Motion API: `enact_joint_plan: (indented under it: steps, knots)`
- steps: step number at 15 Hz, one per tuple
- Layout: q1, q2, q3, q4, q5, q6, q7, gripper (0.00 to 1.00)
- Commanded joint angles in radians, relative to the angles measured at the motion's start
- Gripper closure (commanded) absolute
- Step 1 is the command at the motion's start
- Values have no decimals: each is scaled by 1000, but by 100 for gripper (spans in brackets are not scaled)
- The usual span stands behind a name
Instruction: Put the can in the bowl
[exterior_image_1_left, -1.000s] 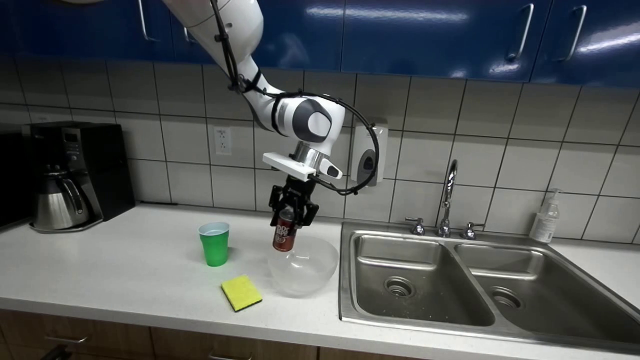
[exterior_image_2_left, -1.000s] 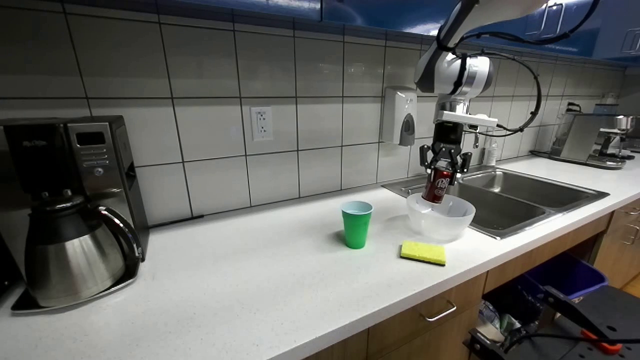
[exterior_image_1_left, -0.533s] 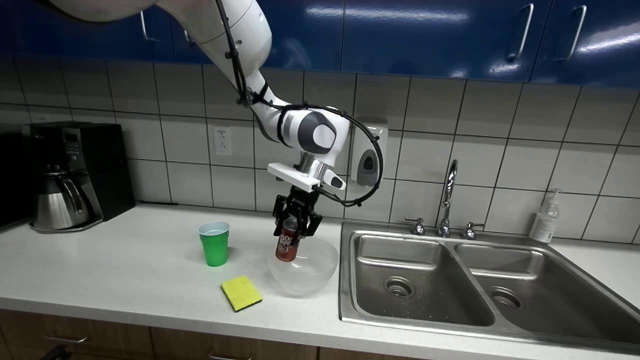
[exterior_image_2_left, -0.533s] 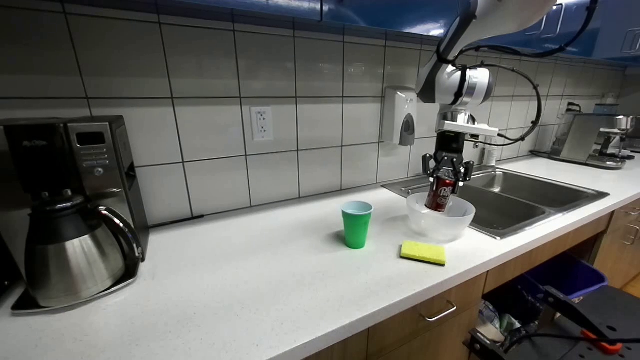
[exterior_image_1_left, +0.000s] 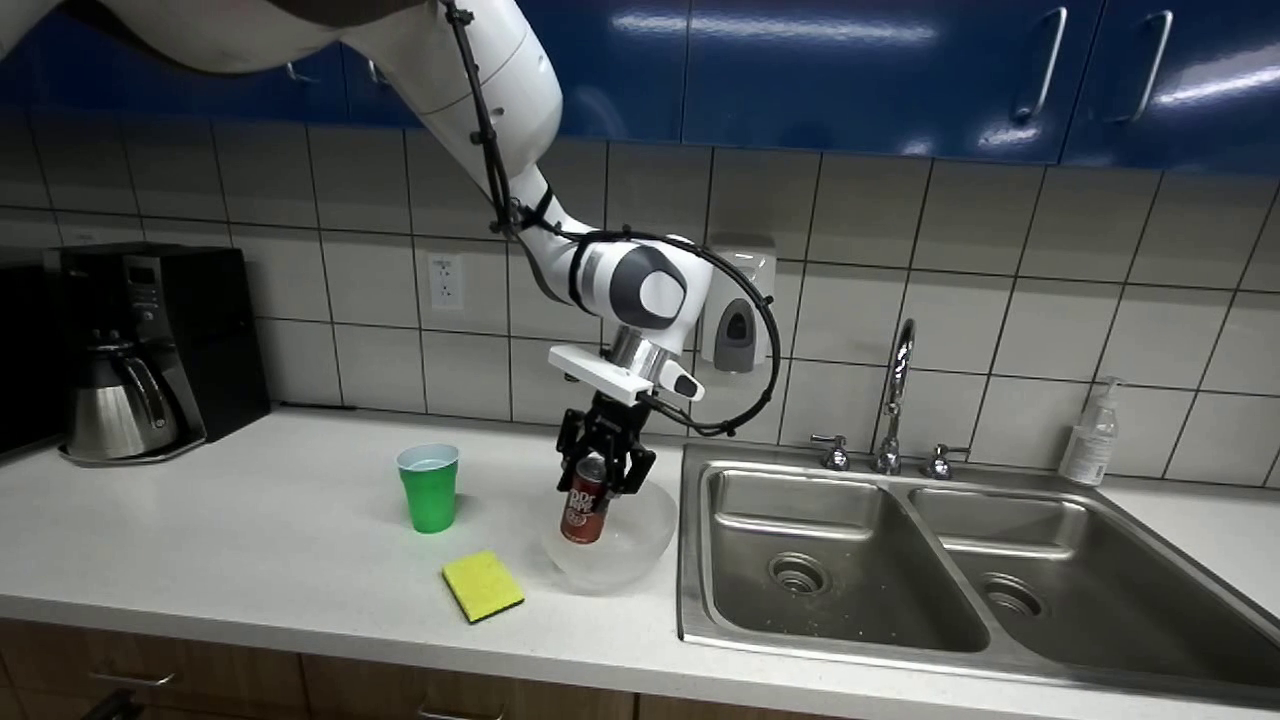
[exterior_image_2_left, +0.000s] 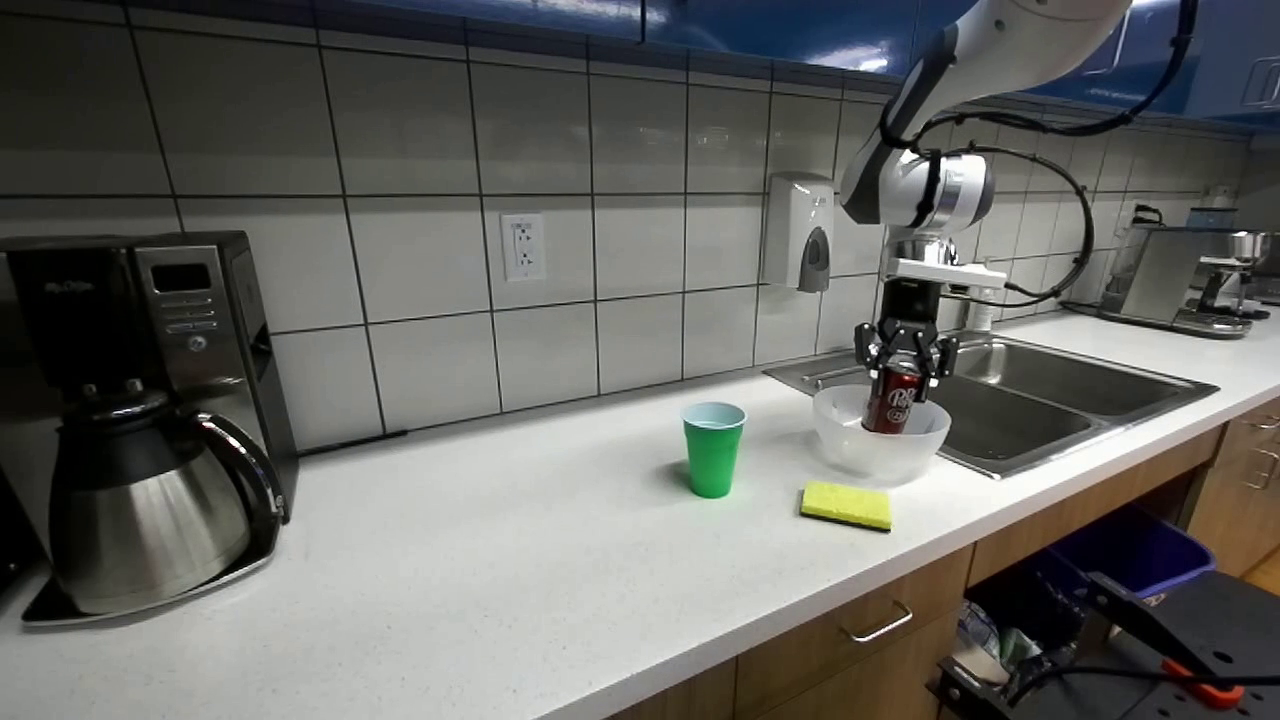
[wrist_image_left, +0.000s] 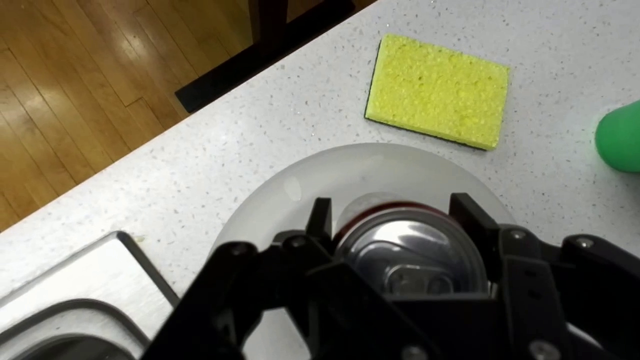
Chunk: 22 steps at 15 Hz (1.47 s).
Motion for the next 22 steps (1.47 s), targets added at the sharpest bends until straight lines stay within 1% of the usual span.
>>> enact_joint_plan:
  steps: [1,7,14,15,16,18,19,20,22]
  knots:
    - [-23,20,23,49,-2,-41,27,63]
    - [-21,72,29,89,-7,-48,38,63]
    - [-34,120,34,119,-3,-50,38,63]
    - [-37,123,35,122,-1,-51,35,34]
    - [-37,123,34,120,0,-49,42,12]
    - [-39,121,34,121,-1,-49,43,8]
    - [-39,120,34,124,-1,-51,43,2]
    - [-39,117,34,122,0,-49,44,0]
    - [-38,111,33,119,0,-46,46,0]
